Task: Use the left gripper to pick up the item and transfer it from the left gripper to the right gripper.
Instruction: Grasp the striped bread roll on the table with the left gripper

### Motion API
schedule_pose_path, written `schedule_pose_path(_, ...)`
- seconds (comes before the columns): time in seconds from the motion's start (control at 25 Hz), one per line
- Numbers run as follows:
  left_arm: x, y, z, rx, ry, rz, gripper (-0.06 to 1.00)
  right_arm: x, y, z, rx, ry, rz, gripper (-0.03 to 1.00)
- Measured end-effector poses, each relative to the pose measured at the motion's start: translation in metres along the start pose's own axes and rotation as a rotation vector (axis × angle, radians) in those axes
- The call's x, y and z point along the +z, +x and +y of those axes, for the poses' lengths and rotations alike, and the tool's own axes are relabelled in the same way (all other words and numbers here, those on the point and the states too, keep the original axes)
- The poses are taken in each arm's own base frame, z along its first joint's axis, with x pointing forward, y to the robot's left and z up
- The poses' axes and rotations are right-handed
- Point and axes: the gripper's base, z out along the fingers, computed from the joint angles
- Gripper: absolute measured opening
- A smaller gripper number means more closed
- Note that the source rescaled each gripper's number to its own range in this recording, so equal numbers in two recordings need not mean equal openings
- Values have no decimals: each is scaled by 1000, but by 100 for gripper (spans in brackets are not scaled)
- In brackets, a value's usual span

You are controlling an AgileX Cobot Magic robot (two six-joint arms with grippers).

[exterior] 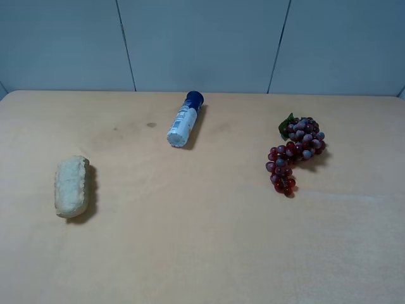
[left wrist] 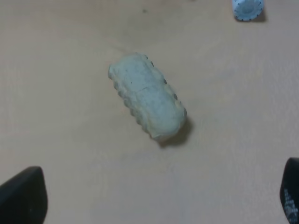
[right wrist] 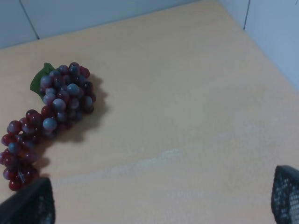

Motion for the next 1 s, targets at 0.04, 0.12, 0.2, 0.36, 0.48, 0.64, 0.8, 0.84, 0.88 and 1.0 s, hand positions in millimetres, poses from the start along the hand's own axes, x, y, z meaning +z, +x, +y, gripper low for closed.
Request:
schedule_pose_path(0.04,0,0,0,0,0,0,100,0,0,0,0,0,0,100)
schedule_pose_path(0.12,0,0,0,0,0,0,100,0,0,0,0,0,0,100)
schedule_pose_path(0.2,0,0,0,-1,1,0,100,0,0,0,0,0,0,100)
schedule_pose_path(0.36,0,0,0,-1,1,0,100,0,0,0,0,0,0,100)
schedule_pose_path(0.48,0,0,0,-1,1,0,100,0,0,0,0,0,0,100)
schedule_pose_path(0.64,0,0,0,-1,1,0,100,0,0,0,0,0,0,100)
schedule_pose_path(0.8,0,0,0,-1,1,0,100,0,0,0,0,0,0,100)
schedule_pose_path(0.84,0,0,0,-1,1,0,100,0,0,0,0,0,0,100)
schedule_pose_path(0.88,0,0,0,-1,1,0,100,0,0,0,0,0,0,100)
schedule_pose_path(1.0,0,0,0,-9,1,-3,100,0,0,0,0,0,0,100)
